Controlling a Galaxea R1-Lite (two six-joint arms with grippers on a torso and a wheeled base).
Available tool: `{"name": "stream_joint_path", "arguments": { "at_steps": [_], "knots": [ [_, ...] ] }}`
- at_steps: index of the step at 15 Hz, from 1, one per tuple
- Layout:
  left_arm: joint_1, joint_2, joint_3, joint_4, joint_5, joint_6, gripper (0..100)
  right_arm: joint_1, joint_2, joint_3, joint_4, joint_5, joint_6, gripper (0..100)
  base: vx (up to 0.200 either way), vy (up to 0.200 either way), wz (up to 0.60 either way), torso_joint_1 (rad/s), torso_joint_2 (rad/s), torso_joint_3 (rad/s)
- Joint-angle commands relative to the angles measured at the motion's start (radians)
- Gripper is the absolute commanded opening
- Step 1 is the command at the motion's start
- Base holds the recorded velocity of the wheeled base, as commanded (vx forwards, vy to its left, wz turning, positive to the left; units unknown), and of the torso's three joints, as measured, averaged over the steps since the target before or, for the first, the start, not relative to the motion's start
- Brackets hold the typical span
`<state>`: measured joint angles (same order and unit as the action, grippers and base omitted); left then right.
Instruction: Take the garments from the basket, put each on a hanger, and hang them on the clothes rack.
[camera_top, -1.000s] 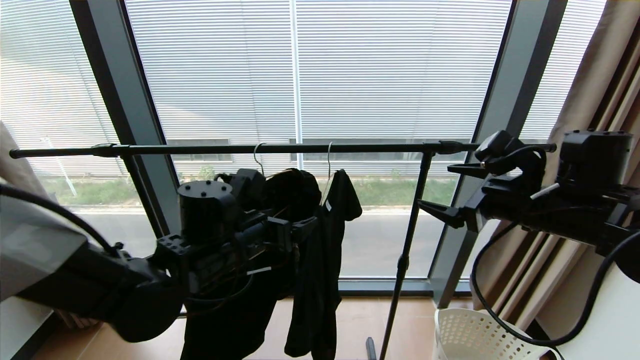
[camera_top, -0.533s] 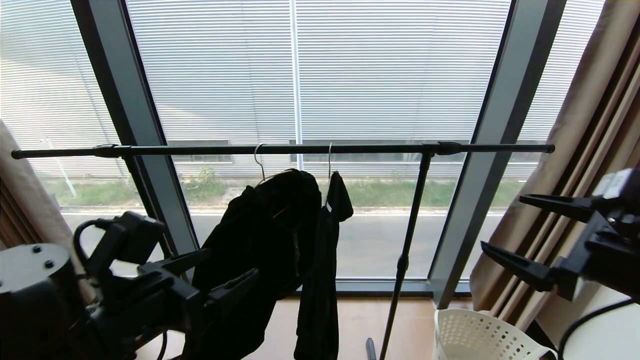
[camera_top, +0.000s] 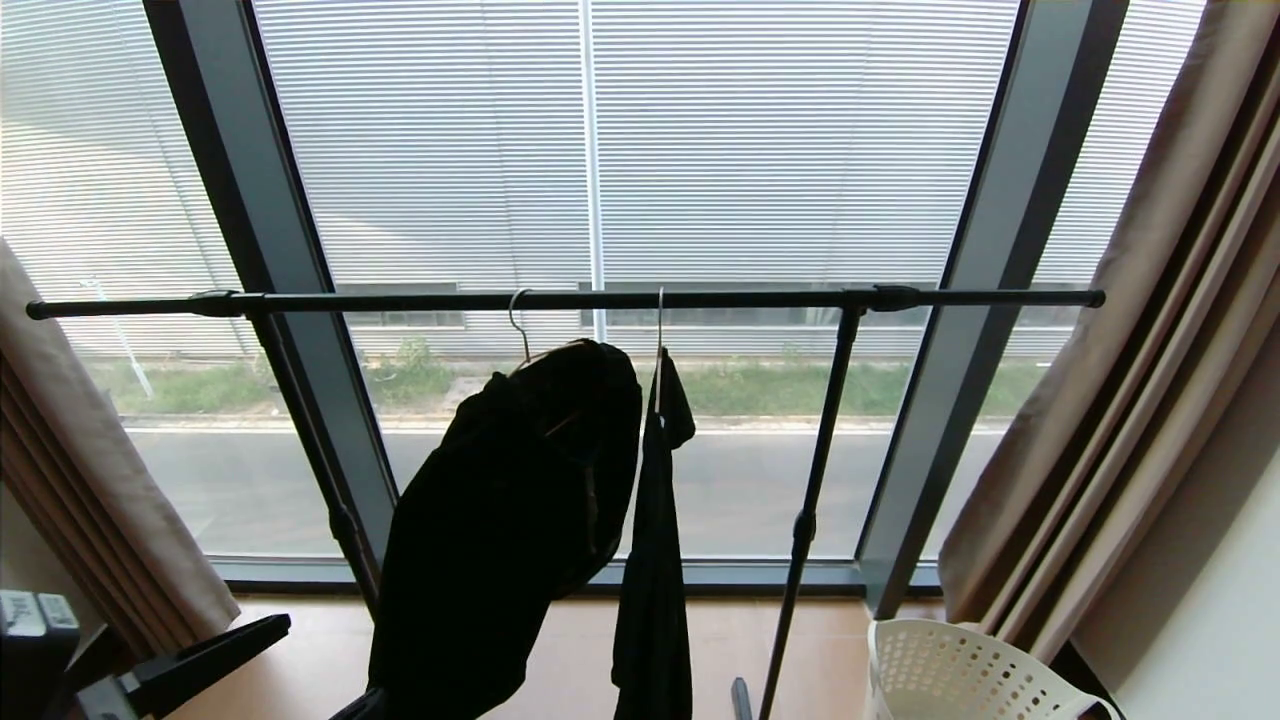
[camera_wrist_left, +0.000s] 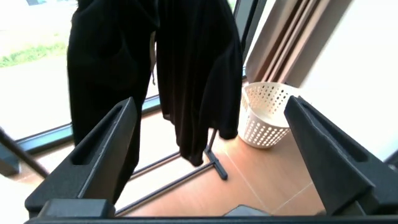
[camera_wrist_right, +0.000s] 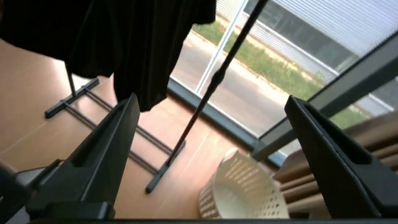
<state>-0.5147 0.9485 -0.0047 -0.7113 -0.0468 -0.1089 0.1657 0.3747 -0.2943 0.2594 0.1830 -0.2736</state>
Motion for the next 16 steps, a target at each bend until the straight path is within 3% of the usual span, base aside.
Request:
{"name": "stream_joint_path", "arguments": {
  "at_steps": [1,3,4,5,7,8,9,11,14,16],
  "knots": [
    [0.004,-0.177,0.005,0.093,0.001,0.0,100,-0.181,-0.327,0.084,0.139,-0.005,0.05,100,0.0,0.0,0.0,0.0,0.0,0.0],
    [0.01,-0.306,0.005,0.262,0.021,0.018,100,-0.189,-0.332,0.09,0.129,-0.011,0.146,100,0.0,0.0,0.0,0.0,0.0,0.0],
    [0.01,-0.333,0.005,0.3,0.03,0.037,100,-0.189,-0.336,0.09,0.129,-0.013,0.157,100,0.0,0.0,0.0,0.0,0.0,0.0],
    [0.01,-0.441,0.005,0.418,0.056,0.081,100,-0.184,-0.356,0.092,0.129,-0.02,0.163,100,0.0,0.0,0.0,0.0,0.0,0.0],
    [0.027,-0.567,0.005,0.523,0.067,0.084,100,-0.18,-0.373,0.107,0.078,-0.092,0.166,100,0.0,0.0,0.0,0.0,0.0,0.0],
    [0.036,-0.599,0.005,0.552,0.067,0.084,100,-0.18,-0.375,0.122,0.021,-0.123,0.166,100,0.0,0.0,0.0,0.0,0.0,0.0],
    [0.073,-0.662,0.005,0.592,0.067,0.084,100,-0.18,-0.375,0.176,-0.141,-0.195,0.162,100,0.0,0.0,0.0,0.0,0.0,0.0],
    [0.128,-0.703,0.005,0.595,0.061,0.127,100,-0.18,-0.375,0.273,-0.287,-0.267,0.152,100,0.0,0.0,0.0,0.0,0.0,0.0],
    [0.171,-0.783,0.005,0.605,0.064,0.152,100,-0.18,-0.373,0.294,-0.305,-0.283,0.14,100,0.0,0.0,0.0,0.0,0.0,0.0],
    [0.257,-0.872,0.005,0.664,0.074,0.19,100,-0.18,-0.373,0.294,-0.305,-0.283,0.139,100,0.0,0.0,0.0,0.0,0.0,0.0]
  ]
}}
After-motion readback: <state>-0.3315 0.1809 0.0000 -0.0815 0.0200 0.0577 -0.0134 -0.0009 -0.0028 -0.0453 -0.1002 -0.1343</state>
